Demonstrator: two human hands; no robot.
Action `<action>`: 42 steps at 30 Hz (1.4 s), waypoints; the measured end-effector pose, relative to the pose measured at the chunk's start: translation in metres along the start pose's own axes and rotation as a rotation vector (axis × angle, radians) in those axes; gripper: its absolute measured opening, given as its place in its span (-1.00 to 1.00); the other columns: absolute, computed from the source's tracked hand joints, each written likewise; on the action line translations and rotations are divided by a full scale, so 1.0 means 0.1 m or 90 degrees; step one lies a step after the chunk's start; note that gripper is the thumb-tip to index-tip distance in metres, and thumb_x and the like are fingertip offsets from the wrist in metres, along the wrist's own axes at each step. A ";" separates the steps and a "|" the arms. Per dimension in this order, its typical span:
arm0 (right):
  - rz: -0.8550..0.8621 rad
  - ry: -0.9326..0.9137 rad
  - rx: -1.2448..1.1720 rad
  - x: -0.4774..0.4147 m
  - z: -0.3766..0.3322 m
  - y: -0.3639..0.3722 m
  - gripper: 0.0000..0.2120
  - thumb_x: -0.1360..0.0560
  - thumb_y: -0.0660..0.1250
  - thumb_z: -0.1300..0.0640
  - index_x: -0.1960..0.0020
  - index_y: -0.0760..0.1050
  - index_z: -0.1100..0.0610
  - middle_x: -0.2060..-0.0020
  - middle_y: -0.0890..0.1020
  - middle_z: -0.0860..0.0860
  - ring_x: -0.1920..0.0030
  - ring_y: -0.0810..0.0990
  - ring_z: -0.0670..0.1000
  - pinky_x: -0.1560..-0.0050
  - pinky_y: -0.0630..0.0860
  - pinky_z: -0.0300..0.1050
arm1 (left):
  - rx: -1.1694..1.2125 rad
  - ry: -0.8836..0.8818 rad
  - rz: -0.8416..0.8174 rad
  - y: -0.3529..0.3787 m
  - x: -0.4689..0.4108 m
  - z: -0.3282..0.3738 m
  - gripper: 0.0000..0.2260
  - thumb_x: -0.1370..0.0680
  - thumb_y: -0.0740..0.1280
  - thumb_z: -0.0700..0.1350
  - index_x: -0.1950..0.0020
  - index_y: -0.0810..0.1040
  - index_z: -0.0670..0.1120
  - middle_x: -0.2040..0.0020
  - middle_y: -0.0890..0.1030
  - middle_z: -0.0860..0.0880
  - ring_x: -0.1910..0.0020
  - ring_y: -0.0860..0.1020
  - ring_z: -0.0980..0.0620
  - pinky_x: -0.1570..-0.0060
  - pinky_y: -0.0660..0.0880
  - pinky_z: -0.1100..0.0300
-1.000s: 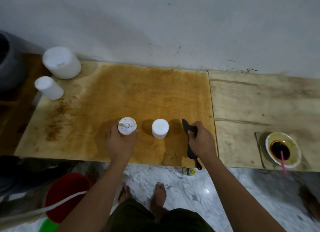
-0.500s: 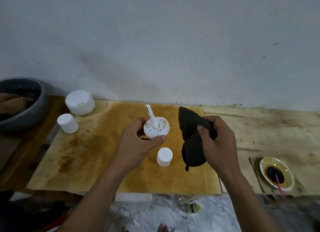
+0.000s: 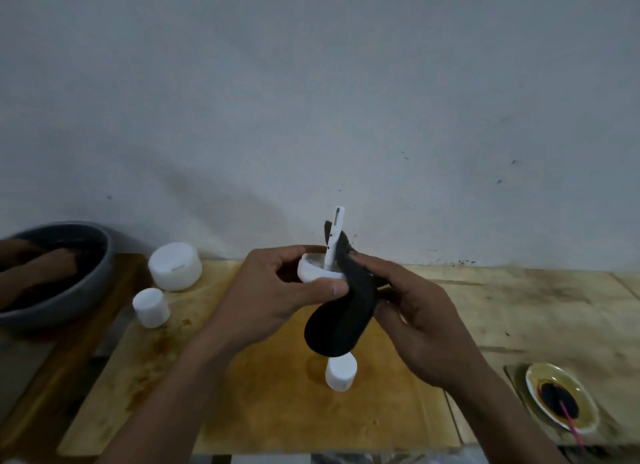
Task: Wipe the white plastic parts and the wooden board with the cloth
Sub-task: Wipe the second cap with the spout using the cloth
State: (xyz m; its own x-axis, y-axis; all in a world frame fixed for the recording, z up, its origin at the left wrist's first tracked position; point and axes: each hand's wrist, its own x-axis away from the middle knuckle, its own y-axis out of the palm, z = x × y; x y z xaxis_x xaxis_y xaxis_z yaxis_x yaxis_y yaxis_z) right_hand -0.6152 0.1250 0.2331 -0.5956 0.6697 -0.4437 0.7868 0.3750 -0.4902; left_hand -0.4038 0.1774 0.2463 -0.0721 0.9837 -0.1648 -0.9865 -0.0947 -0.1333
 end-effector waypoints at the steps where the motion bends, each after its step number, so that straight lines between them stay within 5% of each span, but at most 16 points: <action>1: -0.010 -0.017 0.055 -0.01 0.01 -0.01 -0.45 -0.50 0.34 0.27 -0.44 0.40 -0.06 -0.20 0.58 -0.22 -0.19 0.57 -0.08 -0.11 0.52 -0.25 | -0.002 0.002 -0.007 -0.02 0.00 0.02 -0.67 -0.36 0.53 -0.03 -0.11 0.72 0.01 0.01 0.77 0.05 0.00 0.72 0.09 0.04 0.61 0.28; 5: 0.007 -0.089 0.210 -0.09 -0.06 0.07 -0.47 -0.44 0.41 -0.09 -0.37 0.36 -0.23 -0.15 0.50 -0.36 -0.15 0.46 -0.14 -0.09 0.45 -0.33 | 0.015 -0.008 -0.030 -0.10 0.02 0.06 -0.68 -0.36 0.52 0.00 -0.10 0.72 0.00 0.01 0.76 0.01 -0.01 0.73 0.05 0.05 0.62 0.27; 8: 0.069 -0.167 0.293 -0.14 -0.09 0.22 -0.59 -0.41 0.43 -0.04 -0.22 0.43 -0.04 -0.14 0.53 -0.15 -0.18 0.46 -0.08 -0.16 0.48 -0.16 | 0.051 -0.011 -0.036 -0.08 0.06 0.08 -0.63 -0.36 0.53 -0.03 -0.16 0.69 0.00 -0.01 0.76 0.00 -0.02 0.73 0.03 0.05 0.63 0.24; 13: 0.150 -0.275 0.331 -0.17 0.00 0.34 -0.66 -0.48 0.41 0.04 -0.19 0.46 0.13 -0.10 0.61 0.07 -0.16 0.54 0.02 -0.23 0.47 -0.15 | 0.091 0.011 -0.008 -0.08 0.11 0.05 -0.72 -0.34 0.58 0.04 -0.04 0.73 0.18 -0.01 0.76 0.06 -0.01 0.72 0.08 0.08 0.61 0.31; 17: 0.160 -0.338 0.350 -0.17 0.03 0.36 -0.68 -0.52 0.42 0.02 -0.18 0.49 0.16 -0.11 0.61 0.08 -0.17 0.56 0.05 -0.27 0.47 -0.12 | 0.117 0.011 -0.032 -0.13 0.15 0.02 -0.68 -0.31 0.49 0.08 -0.04 0.72 0.30 -0.05 0.75 0.09 -0.08 0.70 0.07 0.05 0.61 0.30; 21: 0.127 -0.360 0.325 -0.22 -0.01 0.34 -0.60 -0.45 0.53 0.11 -0.20 0.48 0.16 -0.11 0.63 0.08 -0.17 0.57 0.05 -0.27 0.46 -0.14 | 0.198 -0.021 -0.080 -0.19 0.13 -0.03 -0.64 -0.33 0.54 0.14 -0.10 0.74 0.14 -0.05 0.75 -0.01 -0.10 0.69 0.00 -0.09 0.59 0.16; 26: 0.080 -0.368 0.316 -0.26 -0.04 0.31 -0.66 -0.52 0.45 0.14 -0.24 0.47 0.16 -0.10 0.64 0.09 -0.16 0.56 0.04 -0.26 0.46 -0.12 | 0.314 -0.050 -0.141 -0.23 0.13 -0.11 -0.53 -0.31 0.55 0.34 0.00 0.76 0.00 0.05 0.73 0.02 0.00 0.68 0.07 -0.07 0.56 0.23; 31: 0.117 -0.343 0.368 -0.29 0.02 0.32 -0.57 -0.45 0.53 0.15 -0.24 0.45 0.17 -0.08 0.65 0.13 -0.13 0.57 0.06 -0.20 0.51 -0.07 | 0.296 -0.059 -0.048 -0.15 0.11 -0.13 -0.30 -0.34 0.51 0.36 -0.34 0.58 -0.01 -0.20 0.68 -0.10 -0.23 0.63 -0.05 -0.16 0.57 0.16; 35: 0.149 -0.358 0.387 -0.34 0.00 0.33 -0.61 -0.49 0.49 0.11 -0.24 0.45 0.18 -0.08 0.64 0.14 -0.13 0.56 0.06 -0.23 0.48 -0.08 | 0.293 -0.024 -0.012 -0.10 0.12 -0.11 -0.45 -0.29 0.58 0.31 -0.25 0.66 0.19 -0.23 0.69 -0.04 -0.27 0.63 -0.04 -0.13 0.59 0.19; 42: 0.138 -0.363 0.362 -0.38 0.14 0.38 -0.60 -0.50 0.48 0.13 -0.27 0.43 0.17 -0.18 0.53 0.07 -0.19 0.54 0.05 -0.29 0.45 -0.07 | 0.384 -0.056 -0.001 -0.07 0.10 -0.12 -0.42 -0.25 0.66 0.20 -0.22 0.70 0.07 -0.19 0.70 -0.06 -0.20 0.65 -0.04 -0.08 0.59 0.20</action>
State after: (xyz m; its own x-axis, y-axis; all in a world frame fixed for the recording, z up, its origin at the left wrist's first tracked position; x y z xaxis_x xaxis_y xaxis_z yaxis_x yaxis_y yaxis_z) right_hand -0.5651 0.1043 0.2212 -0.5517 0.2045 -0.8086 0.7825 -0.2084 -0.5867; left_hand -0.3956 0.1860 0.2340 -0.0571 0.9952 -0.0800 -0.8942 -0.0154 0.4474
